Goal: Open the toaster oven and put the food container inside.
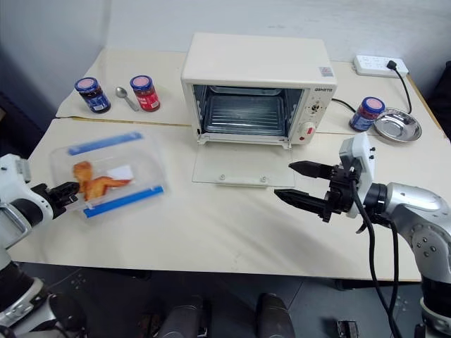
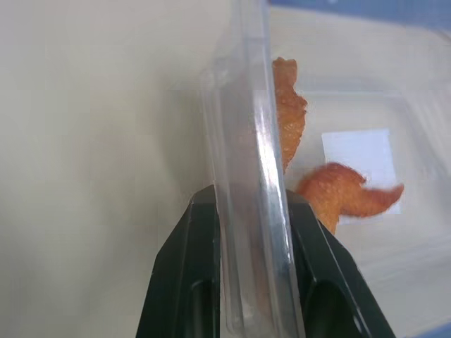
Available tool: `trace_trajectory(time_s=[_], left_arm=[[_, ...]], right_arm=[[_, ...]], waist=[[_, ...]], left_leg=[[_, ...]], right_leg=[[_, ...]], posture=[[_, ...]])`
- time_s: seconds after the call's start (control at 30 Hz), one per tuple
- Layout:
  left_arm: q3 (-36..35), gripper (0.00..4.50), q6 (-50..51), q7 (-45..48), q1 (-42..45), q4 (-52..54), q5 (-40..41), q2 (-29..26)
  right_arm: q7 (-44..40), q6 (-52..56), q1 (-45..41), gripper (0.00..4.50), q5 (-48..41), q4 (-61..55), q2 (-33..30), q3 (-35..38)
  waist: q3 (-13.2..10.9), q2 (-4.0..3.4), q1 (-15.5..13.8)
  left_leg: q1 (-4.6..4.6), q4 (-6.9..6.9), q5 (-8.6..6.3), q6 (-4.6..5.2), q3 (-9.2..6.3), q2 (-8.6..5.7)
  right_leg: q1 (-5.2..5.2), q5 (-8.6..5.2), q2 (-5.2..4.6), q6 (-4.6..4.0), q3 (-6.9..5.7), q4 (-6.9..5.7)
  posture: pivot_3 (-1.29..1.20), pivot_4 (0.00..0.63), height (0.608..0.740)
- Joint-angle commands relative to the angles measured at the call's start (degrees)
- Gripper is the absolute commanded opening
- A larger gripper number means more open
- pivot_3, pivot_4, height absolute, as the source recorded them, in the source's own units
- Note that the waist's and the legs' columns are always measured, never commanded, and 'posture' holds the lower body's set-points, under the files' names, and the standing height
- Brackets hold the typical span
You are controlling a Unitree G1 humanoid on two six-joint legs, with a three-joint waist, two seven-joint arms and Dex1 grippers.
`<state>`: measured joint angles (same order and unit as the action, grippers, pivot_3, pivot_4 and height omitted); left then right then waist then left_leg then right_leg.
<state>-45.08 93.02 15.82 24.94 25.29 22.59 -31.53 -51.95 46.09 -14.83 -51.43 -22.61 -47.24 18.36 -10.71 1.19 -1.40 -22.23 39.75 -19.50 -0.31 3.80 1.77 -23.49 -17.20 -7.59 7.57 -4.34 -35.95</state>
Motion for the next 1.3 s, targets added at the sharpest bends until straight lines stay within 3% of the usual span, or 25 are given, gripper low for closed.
trace_trajectory(time_s=[0.03,0.13,0.4,0.67,1.03,1.13,1.3], left_arm=[[3.3,0.99,-0.5,5.3,0.9,0.8,9.9,-4.9],[6.4,0.99,-0.5,7.0,4.0,-0.9,15.1,-8.2],[15.2,0.99,-0.5,3.3,13.3,-6.6,21.4,-4.6],[28.1,0.99,-2.9,-3.7,27.6,-18.4,12.9,7.3],[31.7,0.99,-12.4,-10.0,35.4,-33.7,3.0,14.9],[29.8,1.56,-14.6,-11.8,36.3,-36.5,1.8,17.4],[27.7,3.05,-14.7,-10.6,36.9,-36.2,3.4,19.3]], right_arm=[[-0.1,-1.8,1.9,4.50,0.4,-1.9,-1.4,3.1],[0.7,-2.5,3.2,4.50,0.6,-2.0,-1.2,4.0],[2.8,-2.9,8.1,4.50,-0.6,-4.2,-0.5,8.0],[5.1,-3.7,11.9,4.50,-0.9,-7.1,0.2,10.6],[8.5,-5.6,16.8,4.50,-1.0,-10.0,2.0,12.8],[9.3,-6.1,17.2,4.50,-1.0,-10.5,2.3,12.9],[9.9,-6.7,17.2,4.50,-0.8,-10.4,2.2,12.8]], waist=[[0.0,0.00,0.0],[0.0,0.00,0.1],[0.0,0.00,0.0],[0.0,0.01,-0.3],[0.0,0.01,-0.2],[0.0,0.02,-0.4],[0.0,0.02,-0.2]], left_leg=[[0.01,-0.01,0.00,0.00,-0.02,0.02],[0.01,0.00,0.00,0.01,0.00,0.01],[0.01,-0.01,0.01,0.03,0.08,-0.02],[-0.06,0.15,0.02,0.05,0.35,-0.07],[-0.04,0.07,0.04,0.04,0.47,-0.06],[-0.04,0.13,0.04,0.05,0.44,-0.07],[-0.05,0.13,0.04,0.06,0.44,-0.07]], right_leg=[[0.01,0.00,0.01,-0.01,0.00,0.01],[0.01,0.00,0.02,-0.01,0.01,0.01],[0.01,0.00,0.04,0.00,0.01,0.00],[0.10,0.02,0.05,0.02,-0.08,0.01],[0.03,0.02,0.07,0.03,-0.04,0.01],[0.08,0.03,0.06,0.04,-0.05,0.01],[0.07,0.03,0.07,0.06,-0.05,0.01]], posture=[[0.00,0.150,0.740],[0.00,0.150,0.740],[0.00,0.150,0.740],[0.00,0.150,0.740],[0.00,0.150,0.740],[0.00,0.150,0.740],[0.00,0.150,0.740]])
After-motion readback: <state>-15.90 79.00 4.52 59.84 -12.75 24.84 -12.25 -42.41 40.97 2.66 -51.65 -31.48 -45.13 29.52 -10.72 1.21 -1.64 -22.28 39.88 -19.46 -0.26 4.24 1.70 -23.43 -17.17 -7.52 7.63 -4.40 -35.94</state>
